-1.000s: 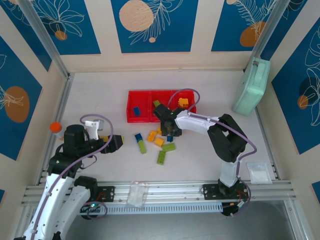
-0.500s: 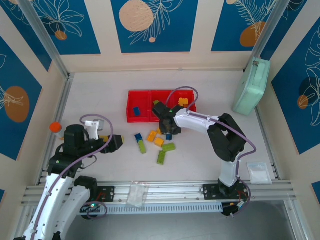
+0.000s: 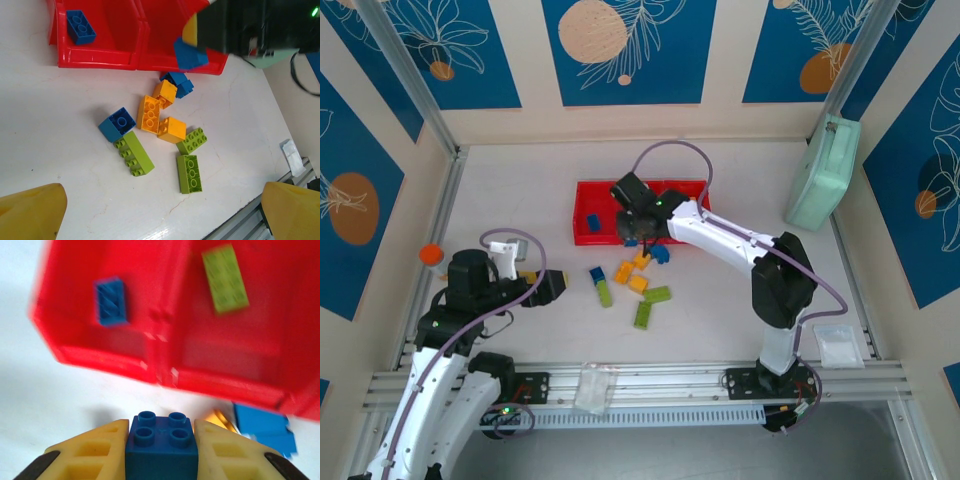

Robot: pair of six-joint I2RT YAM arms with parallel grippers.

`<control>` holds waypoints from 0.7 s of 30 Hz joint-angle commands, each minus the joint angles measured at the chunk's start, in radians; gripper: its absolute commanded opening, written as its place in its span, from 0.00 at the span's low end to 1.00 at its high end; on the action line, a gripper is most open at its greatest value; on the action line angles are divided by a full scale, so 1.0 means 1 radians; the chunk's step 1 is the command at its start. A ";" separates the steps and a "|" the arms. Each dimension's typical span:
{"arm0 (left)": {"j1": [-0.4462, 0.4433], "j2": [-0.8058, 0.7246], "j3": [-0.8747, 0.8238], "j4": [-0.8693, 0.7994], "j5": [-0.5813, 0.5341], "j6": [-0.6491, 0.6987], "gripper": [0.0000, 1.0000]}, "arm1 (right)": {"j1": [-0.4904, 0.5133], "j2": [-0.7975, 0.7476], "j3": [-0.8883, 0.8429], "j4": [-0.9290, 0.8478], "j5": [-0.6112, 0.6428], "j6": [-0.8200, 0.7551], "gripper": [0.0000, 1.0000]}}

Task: Sort the legos into containers by color

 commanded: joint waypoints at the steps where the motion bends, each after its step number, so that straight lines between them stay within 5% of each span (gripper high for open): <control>1: -0.009 -0.010 0.026 0.008 -0.010 0.023 0.99 | -0.005 0.094 0.129 0.062 -0.080 -0.059 0.29; 5: -0.009 -0.012 0.027 0.007 -0.014 0.023 0.99 | -0.014 0.230 0.307 0.072 -0.097 -0.102 0.28; 11: -0.009 -0.010 0.024 0.009 -0.011 0.023 0.99 | -0.041 0.371 0.385 0.212 -0.128 -0.120 0.28; 21: -0.009 -0.011 0.031 0.016 0.005 0.027 0.99 | -0.076 0.544 0.573 0.185 -0.170 -0.135 0.33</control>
